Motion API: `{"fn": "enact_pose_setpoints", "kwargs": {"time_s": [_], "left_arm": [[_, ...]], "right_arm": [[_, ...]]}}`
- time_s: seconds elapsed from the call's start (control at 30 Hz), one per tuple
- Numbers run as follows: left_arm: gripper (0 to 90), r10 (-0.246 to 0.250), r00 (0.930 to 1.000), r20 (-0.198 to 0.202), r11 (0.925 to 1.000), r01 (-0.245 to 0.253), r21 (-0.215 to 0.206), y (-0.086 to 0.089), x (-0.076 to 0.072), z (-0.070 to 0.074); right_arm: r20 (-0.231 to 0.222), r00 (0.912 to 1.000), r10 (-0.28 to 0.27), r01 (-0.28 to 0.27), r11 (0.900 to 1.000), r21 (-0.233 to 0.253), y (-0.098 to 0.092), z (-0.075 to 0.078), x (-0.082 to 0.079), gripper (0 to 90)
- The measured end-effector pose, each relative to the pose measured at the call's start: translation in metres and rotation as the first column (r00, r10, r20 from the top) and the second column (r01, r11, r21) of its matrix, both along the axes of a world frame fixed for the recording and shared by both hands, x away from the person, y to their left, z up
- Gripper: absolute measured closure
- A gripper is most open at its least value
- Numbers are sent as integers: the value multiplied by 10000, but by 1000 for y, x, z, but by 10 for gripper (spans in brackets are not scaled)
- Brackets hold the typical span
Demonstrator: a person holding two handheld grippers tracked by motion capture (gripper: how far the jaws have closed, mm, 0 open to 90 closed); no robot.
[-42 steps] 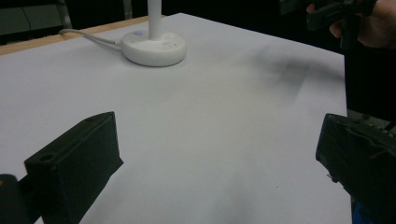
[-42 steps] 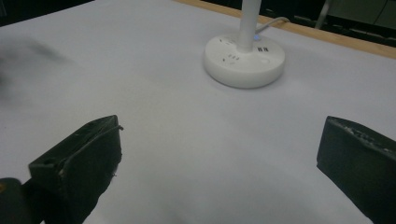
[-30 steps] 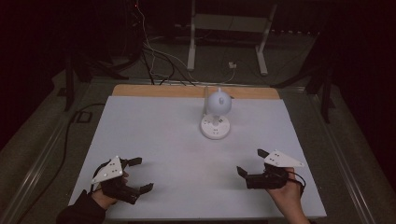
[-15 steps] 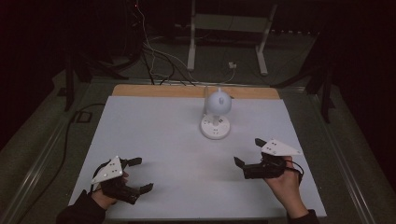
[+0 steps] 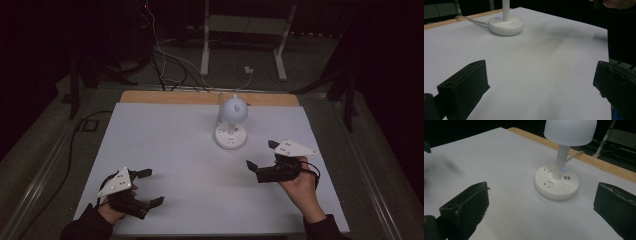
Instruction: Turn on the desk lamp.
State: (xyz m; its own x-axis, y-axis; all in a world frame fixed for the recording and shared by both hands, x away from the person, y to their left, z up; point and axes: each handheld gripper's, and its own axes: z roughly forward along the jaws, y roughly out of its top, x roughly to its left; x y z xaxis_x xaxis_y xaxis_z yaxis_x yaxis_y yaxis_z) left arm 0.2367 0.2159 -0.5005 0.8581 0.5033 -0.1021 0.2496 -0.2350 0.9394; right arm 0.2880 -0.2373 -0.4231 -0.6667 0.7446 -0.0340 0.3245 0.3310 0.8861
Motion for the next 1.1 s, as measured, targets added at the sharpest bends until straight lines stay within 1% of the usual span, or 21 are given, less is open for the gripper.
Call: {"fn": "enact_pose_setpoints", "kwargs": {"time_s": [0.2, 0.23, 0.43, 0.53, 0.57, 0.7, 0.73, 0.8, 0.83, 0.93, 0.97, 1.0, 1.07, 1.1], "left_arm": [[3, 2, 10000, -7, 10000, -2, 12, 0, 0, 0], [3, 6, 10000, 1, 10000, -6, 18, 0, 0, 0], [3, 1, 10000, 9, 10000, -1, 27, 0, 0, 0], [3, -10, 10000, 15, 10000, 10, -15, 0, 0, 0], [3, 2, 10000, -21, 10000, -2, 3, 0, 0, 0], [3, -21, 10000, 2, 10000, 21, 5, 0, 0, 0], [3, -23, 10000, 4, 10000, 23, -31, 0, 0, 0], [3, 4, 10000, -1, 10000, -4, -13, 0, 0, 0], [3, 4, 10000, 7, 10000, -4, -19, 0, 0, 0], [3, -16, 10000, 4, 10000, 16, -16, 0, 0, 0], [3, -4, 10000, -18, 10000, 4, -10, 0, 0, 0], [3, 1, 10000, -15, 10000, -1, 3, 0, 0, 0], [3, -15, 10000, -5, 10000, 15, 9, 0, 0, 0], [3, -9, 10000, -5, 10000, 9, -39, 0, 0, 0]], "right_arm": [[17, 9999, 164, -164, 9998, -73, 5, 3, 8, 0], [-7, 9999, 172, -172, 9998, -97, 7, 4, 11, 0], [-13, 9996, 279, -279, 9996, -39, 12, 8, 21, 0], [79, 9997, 247, -246, 9997, -15, 13, 8, 24, 0], [118, 9997, 235, -235, 9997, 1, 13, 8, 27, 0], [39, 9997, 256, -256, 9997, 53, 13, 9, 32, 0], [1, 9996, 287, -287, 9996, 47, 13, 9, 36, 0], [-12, 9996, 271, -271, 9996, 75, 13, 8, 38, 0], [-33, 9996, 291, -291, 9995, 94, 12, 7, 42, 0], [-62, 9996, 281, -280, 9995, 142, 12, 6, 47, 0], [-131, 9995, 288, -287, 9995, 140, 12, 4, 51, 0], [-131, 9995, 288, -287, 9995, 140, 12, 4, 51, 0], [-171, 9992, 369, -368, 9993, 69, 14, 1, 56, 0], [-90, 9993, 351, -351, 9994, 5, 15, -1, 58, 0]]}}
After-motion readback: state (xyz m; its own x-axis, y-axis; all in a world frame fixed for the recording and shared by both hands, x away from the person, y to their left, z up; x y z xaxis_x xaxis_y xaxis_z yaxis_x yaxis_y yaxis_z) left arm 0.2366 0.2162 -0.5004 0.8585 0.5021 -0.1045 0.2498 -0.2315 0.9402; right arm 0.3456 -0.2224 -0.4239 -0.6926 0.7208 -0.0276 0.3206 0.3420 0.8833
